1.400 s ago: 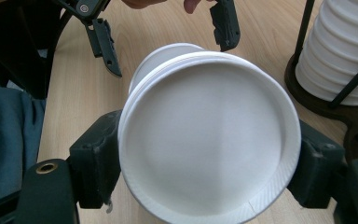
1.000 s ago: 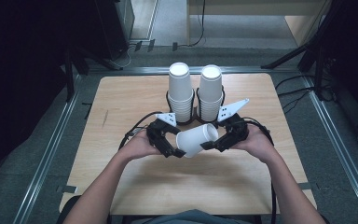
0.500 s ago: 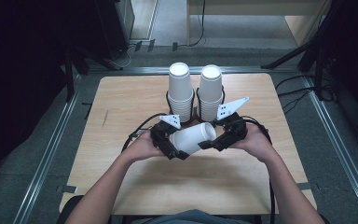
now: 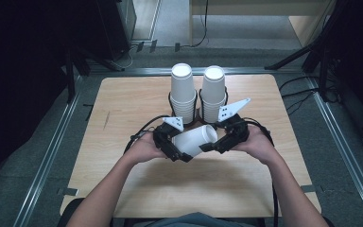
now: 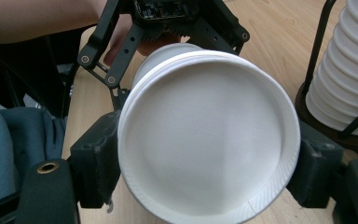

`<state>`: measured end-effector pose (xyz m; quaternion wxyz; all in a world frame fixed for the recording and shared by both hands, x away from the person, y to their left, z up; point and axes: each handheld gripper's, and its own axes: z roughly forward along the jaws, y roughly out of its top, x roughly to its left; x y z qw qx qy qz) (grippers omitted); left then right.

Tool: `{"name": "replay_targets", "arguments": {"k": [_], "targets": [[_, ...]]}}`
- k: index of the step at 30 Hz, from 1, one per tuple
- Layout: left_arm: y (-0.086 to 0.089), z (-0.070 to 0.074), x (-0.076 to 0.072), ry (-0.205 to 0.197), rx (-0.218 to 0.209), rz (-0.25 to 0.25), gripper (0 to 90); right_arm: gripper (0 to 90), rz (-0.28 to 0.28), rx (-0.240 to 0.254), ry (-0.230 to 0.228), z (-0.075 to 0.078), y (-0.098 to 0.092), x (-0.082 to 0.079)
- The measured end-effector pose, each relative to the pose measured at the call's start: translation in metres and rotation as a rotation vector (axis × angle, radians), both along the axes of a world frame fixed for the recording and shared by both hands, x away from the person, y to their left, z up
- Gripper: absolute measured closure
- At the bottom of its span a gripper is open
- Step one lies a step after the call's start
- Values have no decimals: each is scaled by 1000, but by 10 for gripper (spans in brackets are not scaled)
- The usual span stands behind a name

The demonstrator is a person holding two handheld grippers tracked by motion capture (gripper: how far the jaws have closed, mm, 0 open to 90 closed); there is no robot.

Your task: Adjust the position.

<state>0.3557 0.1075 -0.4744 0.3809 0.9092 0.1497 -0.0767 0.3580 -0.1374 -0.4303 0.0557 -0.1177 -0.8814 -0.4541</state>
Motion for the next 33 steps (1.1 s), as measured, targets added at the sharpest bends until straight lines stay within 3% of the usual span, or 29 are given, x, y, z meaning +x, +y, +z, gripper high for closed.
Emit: {"name": "replay_targets", "arguments": {"k": [5, 9, 15, 19, 23, 26, 33], "targets": [[1, 3, 1, 25, 10, -13, 120, 216, 7, -9, -24, 0, 1, -3], [5, 7, 3, 21, 15, -2, 120, 187, -24, -47, -20, -2, 5, -3], [15, 14, 6, 18, 27, 15, 120, 187, -10, -114, -39, -10, 5, -3], [17, 17, 8, 30, 45, 17, 120, 191, -18, -129, -37, -15, 3, -1], [14, 17, 10, 25, 106, 2, 119, 192, -21, -142, -40, -17, 3, 0], [13, 18, 13, 31, 126, -5, 119, 195, -20, -150, -39, -19, 2, 2], [8, 24, 19, 0, 209, -8, 119, 196, -30, -165, -52, -20, 1, 3]]}}
